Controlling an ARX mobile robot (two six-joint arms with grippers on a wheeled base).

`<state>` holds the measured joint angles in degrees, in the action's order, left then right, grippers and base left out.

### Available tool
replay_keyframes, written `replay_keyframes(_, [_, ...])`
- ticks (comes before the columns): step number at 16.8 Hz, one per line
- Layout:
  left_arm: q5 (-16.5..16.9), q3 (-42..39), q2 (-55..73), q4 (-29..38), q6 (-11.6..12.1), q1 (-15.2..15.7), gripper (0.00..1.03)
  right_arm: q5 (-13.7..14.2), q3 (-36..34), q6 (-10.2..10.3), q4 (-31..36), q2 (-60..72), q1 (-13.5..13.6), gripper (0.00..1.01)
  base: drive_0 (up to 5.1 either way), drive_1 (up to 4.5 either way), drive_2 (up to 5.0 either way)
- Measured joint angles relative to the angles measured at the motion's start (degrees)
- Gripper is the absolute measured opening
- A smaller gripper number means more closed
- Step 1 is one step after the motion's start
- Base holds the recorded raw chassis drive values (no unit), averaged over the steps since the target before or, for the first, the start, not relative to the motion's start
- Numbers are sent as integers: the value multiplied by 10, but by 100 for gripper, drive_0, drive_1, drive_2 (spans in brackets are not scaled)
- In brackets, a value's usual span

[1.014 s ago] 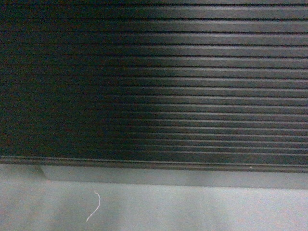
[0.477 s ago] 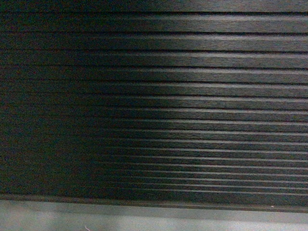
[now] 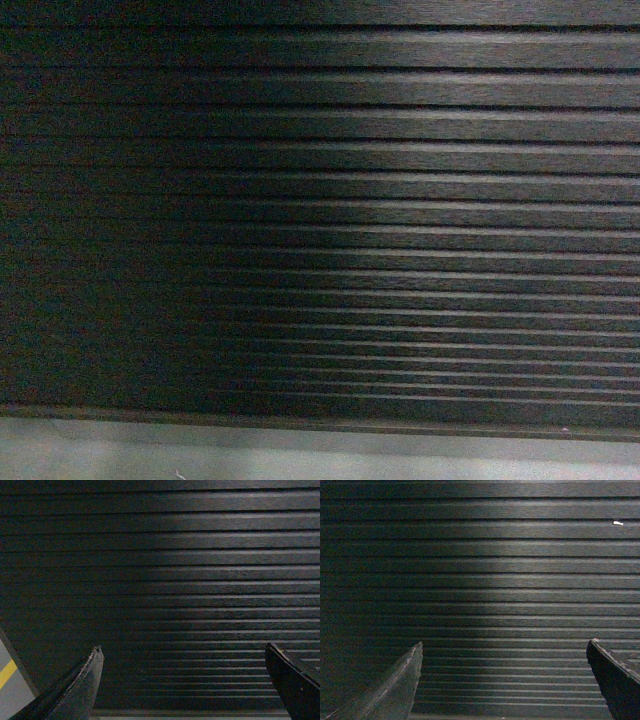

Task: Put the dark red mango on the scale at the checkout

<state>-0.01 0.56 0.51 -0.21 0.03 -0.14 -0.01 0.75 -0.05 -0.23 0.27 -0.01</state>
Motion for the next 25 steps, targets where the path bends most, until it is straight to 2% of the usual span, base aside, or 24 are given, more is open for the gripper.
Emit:
replay_keyframes(5, [0,0,0,0,0,0,98,0,0,0,0,0,0,98,2,431,-427])
replay_keyframes(25, [0,0,0,0,0,0,98,0,0,0,0,0,0,98,0,0,0])
